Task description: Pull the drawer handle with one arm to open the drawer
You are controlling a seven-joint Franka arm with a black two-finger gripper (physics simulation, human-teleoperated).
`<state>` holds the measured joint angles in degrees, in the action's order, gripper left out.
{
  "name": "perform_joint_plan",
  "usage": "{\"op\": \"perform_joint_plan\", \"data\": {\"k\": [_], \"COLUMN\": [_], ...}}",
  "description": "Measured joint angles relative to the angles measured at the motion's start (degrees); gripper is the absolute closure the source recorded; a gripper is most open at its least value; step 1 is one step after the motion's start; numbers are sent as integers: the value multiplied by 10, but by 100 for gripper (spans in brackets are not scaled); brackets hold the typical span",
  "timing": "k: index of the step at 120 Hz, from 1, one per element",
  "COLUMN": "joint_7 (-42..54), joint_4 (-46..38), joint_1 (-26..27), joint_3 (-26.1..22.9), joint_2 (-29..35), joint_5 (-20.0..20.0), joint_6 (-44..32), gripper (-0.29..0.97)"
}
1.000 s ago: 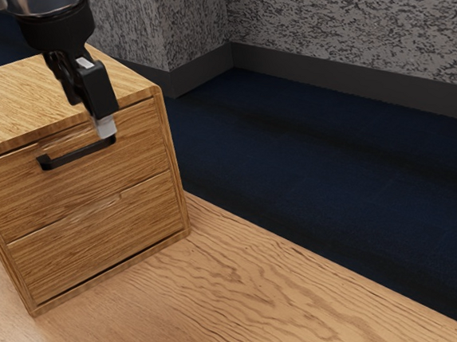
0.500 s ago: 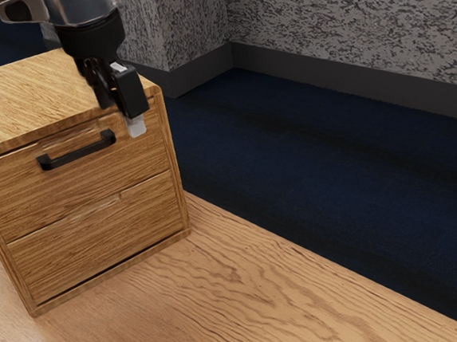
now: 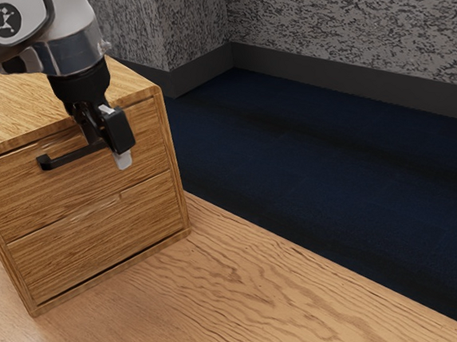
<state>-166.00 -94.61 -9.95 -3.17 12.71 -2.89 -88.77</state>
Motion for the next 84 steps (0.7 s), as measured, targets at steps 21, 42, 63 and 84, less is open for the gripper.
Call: {"op": "perform_joint_plan", "data": {"k": [21, 42, 63, 84], "joint_7": [0, 0, 0, 0], "joint_4": [-32, -34, -62, -80], "joint_1": [4, 33, 55, 65], "joint_3": [17, 49, 53, 50], "joint_2": [5, 4, -3, 2], "joint_5": [-8, -38, -40, -34], "joint_6": [-36, -52, -62, -75], "gripper": [0, 0, 0, 0]}}
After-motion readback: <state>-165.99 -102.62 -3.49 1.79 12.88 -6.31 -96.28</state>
